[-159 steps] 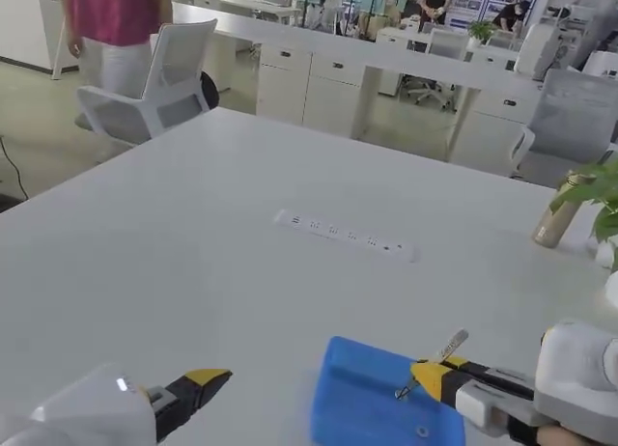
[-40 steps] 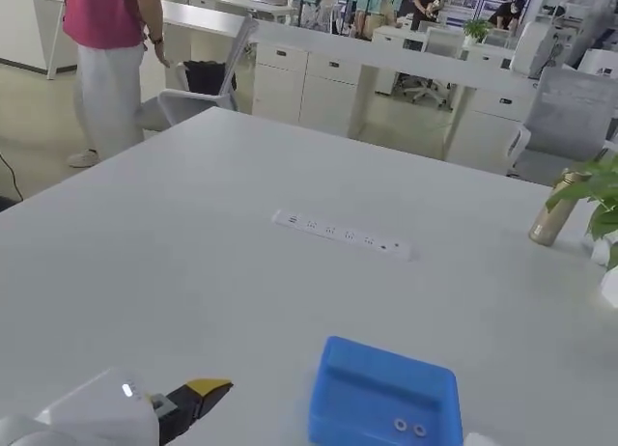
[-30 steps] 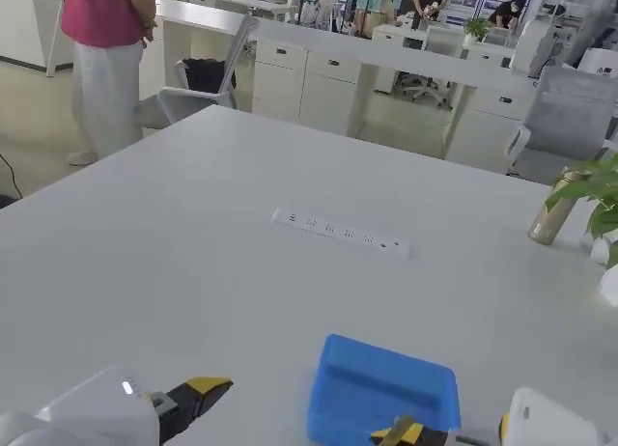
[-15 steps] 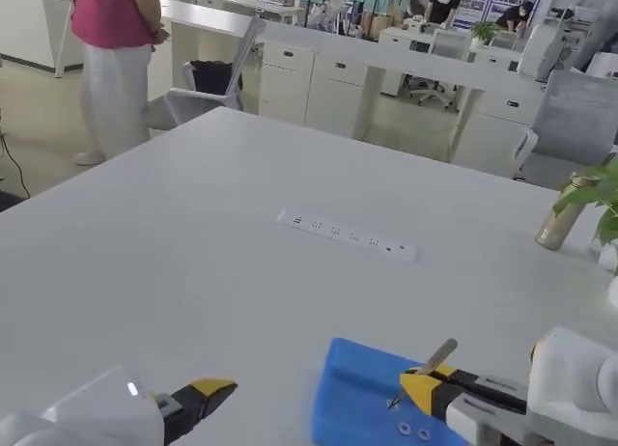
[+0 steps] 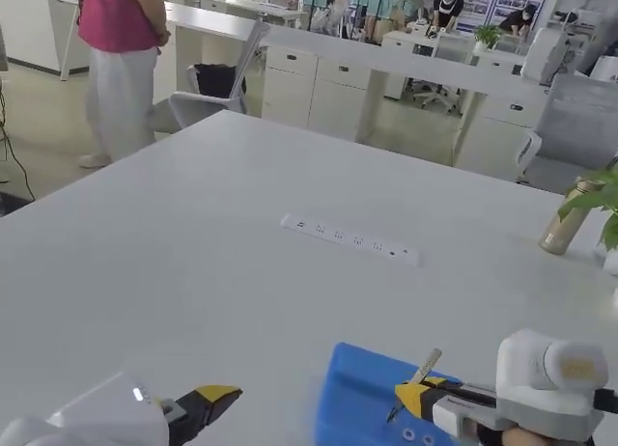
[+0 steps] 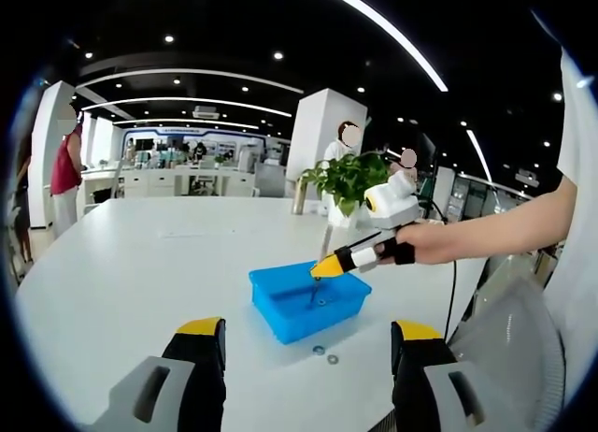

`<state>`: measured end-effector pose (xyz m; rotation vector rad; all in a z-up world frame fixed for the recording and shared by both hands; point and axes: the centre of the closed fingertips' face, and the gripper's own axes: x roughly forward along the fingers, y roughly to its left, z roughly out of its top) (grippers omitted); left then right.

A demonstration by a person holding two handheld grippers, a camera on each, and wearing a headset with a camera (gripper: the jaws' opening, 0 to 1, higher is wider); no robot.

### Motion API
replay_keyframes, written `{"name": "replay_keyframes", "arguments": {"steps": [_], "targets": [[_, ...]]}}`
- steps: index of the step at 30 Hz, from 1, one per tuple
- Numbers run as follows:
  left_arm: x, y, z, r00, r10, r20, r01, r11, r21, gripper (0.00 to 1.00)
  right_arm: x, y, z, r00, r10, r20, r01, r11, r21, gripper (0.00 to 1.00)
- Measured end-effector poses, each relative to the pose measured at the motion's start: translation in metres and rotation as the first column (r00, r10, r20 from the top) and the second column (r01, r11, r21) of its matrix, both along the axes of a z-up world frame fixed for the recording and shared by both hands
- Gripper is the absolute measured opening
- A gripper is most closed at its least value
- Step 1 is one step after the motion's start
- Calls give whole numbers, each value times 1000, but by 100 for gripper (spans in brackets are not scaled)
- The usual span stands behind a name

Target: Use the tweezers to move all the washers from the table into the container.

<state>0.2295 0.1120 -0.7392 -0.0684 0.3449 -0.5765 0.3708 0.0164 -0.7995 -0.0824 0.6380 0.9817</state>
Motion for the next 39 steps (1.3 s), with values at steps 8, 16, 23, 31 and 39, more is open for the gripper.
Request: {"name": "replay_keyframes", "arguments": {"steps": [8, 16, 23, 31, 39], "targets": [[0, 0, 0, 1000, 2, 0, -2, 1000, 0, 72, -2, 1, -7, 1000, 1, -14, -1, 1000, -7, 3], [-1, 0, -1, 1000, 0, -1, 0, 1000, 5, 72, -7, 1, -8, 1000, 11, -8, -11, 1000, -2, 3], [0, 1, -1, 1000, 2, -3, -2, 1000, 6, 72, -15, 6, 18, 999, 9, 35, -13, 994, 104, 4], [-1, -1, -3, 1000, -9, -10, 9, 1000, 14, 72, -44, 14, 59, 992, 69, 110, -93, 969, 230, 3], [-1, -2, -4, 1000, -15, -15, 15, 1000, 18, 71, -82, 30, 38, 976, 215, 33, -216, 949, 228, 3]]}}
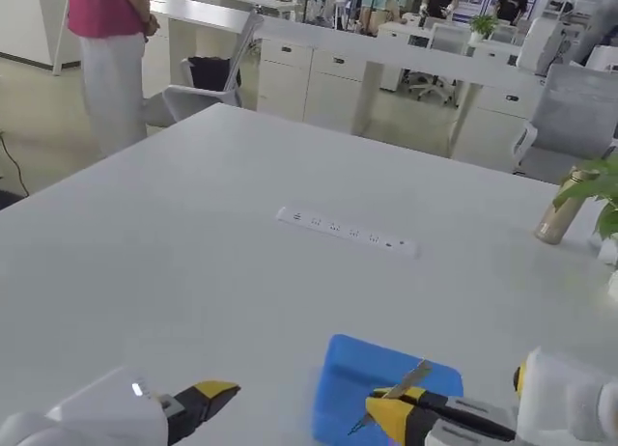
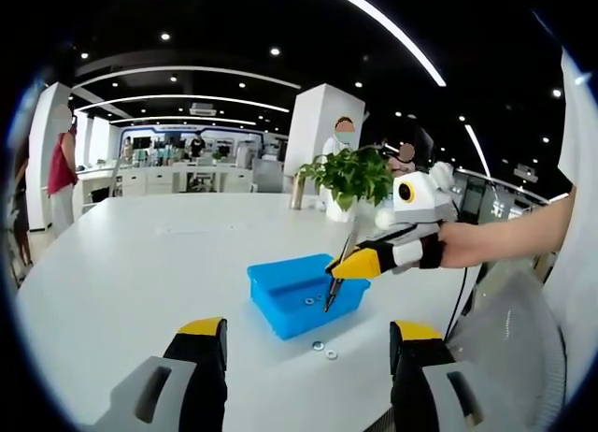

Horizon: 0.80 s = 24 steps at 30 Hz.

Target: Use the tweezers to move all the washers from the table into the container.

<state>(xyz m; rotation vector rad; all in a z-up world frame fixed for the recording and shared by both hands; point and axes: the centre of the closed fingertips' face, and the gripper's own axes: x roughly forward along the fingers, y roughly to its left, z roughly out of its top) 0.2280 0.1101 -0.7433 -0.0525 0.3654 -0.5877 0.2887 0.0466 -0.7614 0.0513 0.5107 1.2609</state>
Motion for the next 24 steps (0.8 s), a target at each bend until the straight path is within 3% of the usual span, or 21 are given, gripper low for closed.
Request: {"name": "replay_keyframes", "arguments": {"steps": [2, 10, 19, 24], "targets": [[0, 0, -1, 1000, 0, -2, 0, 1000, 4, 70, -7, 2, -11, 999, 18, -38, -19, 1000, -23, 3], [-1, 0, -1, 1000, -2, -3, 2, 1000, 5, 69, -22, 5, -43, 996, 82, -48, -88, 987, -137, 3], [0, 0, 0, 1000, 0, 0, 0, 1000, 1, 69, -22, 3, -56, 993, 111, -46, -118, 974, -194, 4], [0, 0, 1, 1000, 2, 2, -2, 1000, -3, 69, -26, 4, -57, 990, 136, -22, -137, 966, -220, 4]]}}
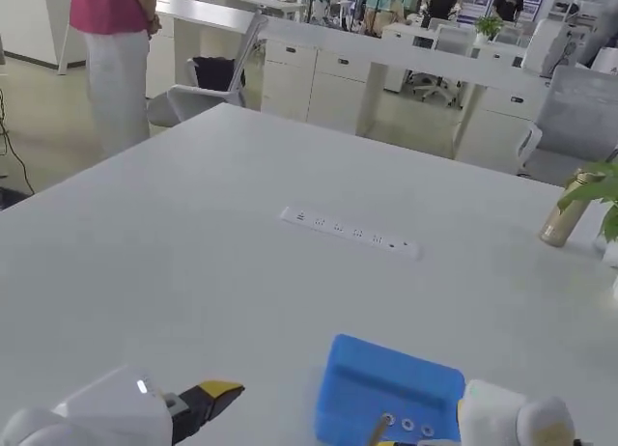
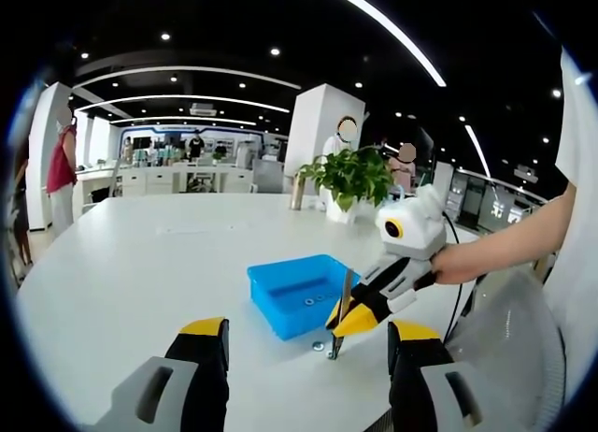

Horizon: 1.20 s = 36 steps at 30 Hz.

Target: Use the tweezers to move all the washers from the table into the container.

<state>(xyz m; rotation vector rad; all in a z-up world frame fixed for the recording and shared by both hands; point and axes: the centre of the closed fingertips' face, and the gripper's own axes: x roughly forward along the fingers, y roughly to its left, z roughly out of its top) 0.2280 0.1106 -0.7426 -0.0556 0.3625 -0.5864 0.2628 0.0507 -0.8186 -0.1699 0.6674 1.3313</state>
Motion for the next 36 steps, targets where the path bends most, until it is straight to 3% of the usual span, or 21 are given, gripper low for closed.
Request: {"name": "replay_keyframes", "arguments": {"steps": [5, 14, 17, 19, 20, 21, 24, 27, 30, 36], "targets": [[1, 0, 4, 1000, 6, 12, -6, 1000, -26, 70, -3, 2, -3, 998, 46, 53, -45, 998, -34, 4], [2, 0, 19, 998, 25, 57, -19, 995, -93, 78, -16, 4, -6, 976, 138, 169, -124, 988, -88, 4], [4, 4, 20, 996, 40, 75, -34, 996, -79, 83, -15, 3, -7, 973, 134, 189, -118, 988, -95, 3], [6, 6, 20, 995, 55, 88, -50, 997, -56, 87, -13, 3, -6, 976, 98, 194, -82, 993, -90, 3], [7, 12, 20, 991, 74, 114, -73, 997, -8, 90, -8, 3, -5, 980, 47, 194, -33, 997, -75, 3], [7, 13, 20, 990, 76, 121, -77, 997, 8, 92, -8, 3, -5, 985, 7, 170, 3, 998, -56, 3], [6, 12, 20, 991, 67, 119, -68, 998, 0, 94, -5, -2, -2, 986, -113, 119, 116, 993, -14, 3], [4, 11, 14, 995, 46, 94, -48, 999, 20, 94, 1, -9, 4, 970, -239, 46, 237, 970, 49, 3], [2, 9, 7, 997, 19, 78, -23, 998, 61, 92, 7, -16, 9, 949, -314, 31, 312, 948, 69, 3], [-7, -5, 3, 994, -85, 64, 81, 995, 66, 91, 18, -29, 40, 879, -477, -6, 472, 868, 155, 3]]}}
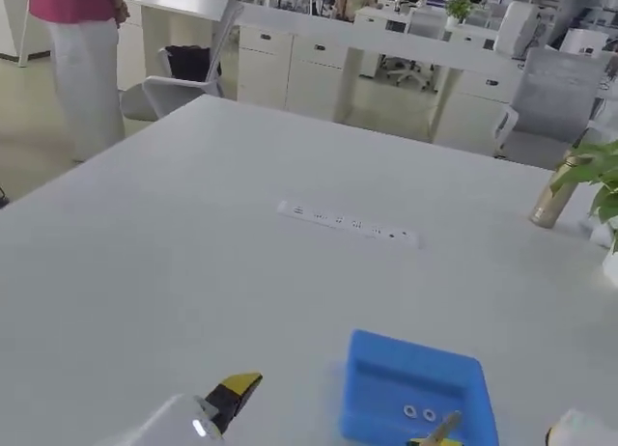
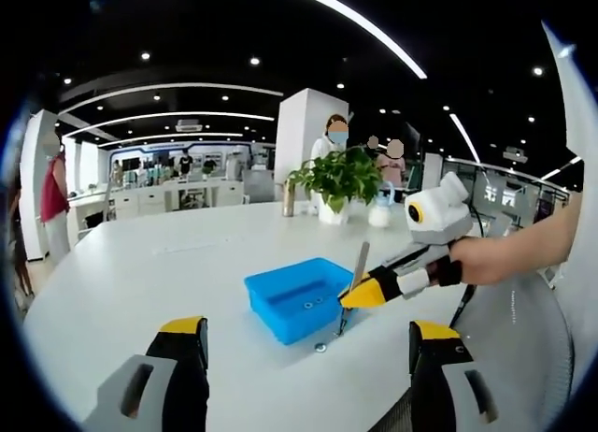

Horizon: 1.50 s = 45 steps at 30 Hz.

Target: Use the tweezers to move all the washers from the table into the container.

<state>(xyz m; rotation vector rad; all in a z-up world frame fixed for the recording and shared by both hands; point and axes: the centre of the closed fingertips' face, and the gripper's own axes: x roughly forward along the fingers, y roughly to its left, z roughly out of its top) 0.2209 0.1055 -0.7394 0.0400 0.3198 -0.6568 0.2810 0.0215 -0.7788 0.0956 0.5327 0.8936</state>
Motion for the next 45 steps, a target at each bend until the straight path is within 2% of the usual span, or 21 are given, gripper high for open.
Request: {"name": "replay_keyframes", "arguments": {"steps": [2, 3, 4, 5, 6, 7, 8, 9, 11, 13, 15, 17, 19, 27, 31, 33, 35, 41, 45], "targets": [[-2, -6, -4, 999, -32, 10, 32, 999, 2, 95, 1, -1, 10, 999, -35, 11, 35, 999, 11, 3], [-5, -11, -11, 997, -70, 17, 70, 997, 21, 99, 1, -1, 14, 999, -46, 16, 46, 999, 5, 3], [-9, -12, -18, 995, -96, 1, 96, 994, 50, 98, 1, -1, 17, 999, -48, 23, 48, 999, -2, 3], [-15, -13, -27, 991, -100, -84, 104, 994, 44, 99, 2, -2, 22, 998, -56, 35, 57, 998, -18, 3], [-15, -18, -22, 991, -120, -59, 121, 992, 20, 99, 3, -2, 25, 997, -62, 38, 63, 998, -20, 3], [-13, -22, -13, 991, -136, -17, 136, 991, 0, 99, 4, -2, 29, 997, -65, 42, 66, 998, -20, 3], [-13, -24, -6, 989, -144, 24, 144, 990, -6, 99, 6, -2, 34, 996, -71, 51, 72, 997, -21, 3], [-13, -25, 1, 985, -154, 76, 153, 988, 10, 99, 8, -2, 37, 995, -77, 57, 79, 997, -23, 3], [-16, -26, 0, 983, -168, 80, 165, 985, 41, 99, 14, -4, 42, 994, -88, 66, 90, 996, -25, 3], [-19, -29, -5, 980, -192, 55, 189, 980, 60, 99, 21, -5, 44, 993, -97, 74, 99, 995, -30, 3], [-19, -30, -5, 976, -205, 69, 200, 977, 80, 96, 29, -4, 44, 993, -94, 77, 97, 995, -35, 3], [-19, -29, -5, 975, -210, 79, 202, 974, 100, 95, 38, -2, 40, 993, -93, 77, 97, 994, -52, 3], [-19, -28, -6, 976, -206, 72, 197, 975, 105, 93, 47, 1, 34, 993, -98, 70, 102, 993, -59, 3], [-14, -22, -6, 985, -163, 60, 158, 984, 81, 91, 78, 11, 7, 994, -90, 64, 96, 991, -98, 3], [-14, -22, -8, 986, -157, 50, 153, 985, 76, 89, 83, 12, -12, 996, -75, 44, 81, 987, -136, 3], [-14, -22, -9, 987, -156, 42, 152, 985, 78, 87, 86, 9, -18, 996, -75, 47, 82, 986, -144, 3], [-13, -20, -10, 988, -151, 38, 147, 986, 83, 85, 88, 6, -26, 996, -83, 25, 86, 986, -144, 3], [-12, -19, -9, 990, -136, 38, 133, 989, 69, 84, 89, 9, -31, 997, -71, 18, 73, 988, -138, 3], [-13, -20, -14, 989, -145, 26, 142, 985, 94, 82, 87, 14, -33, 999, -36, 27, 40, 986, -165, 3]]}}
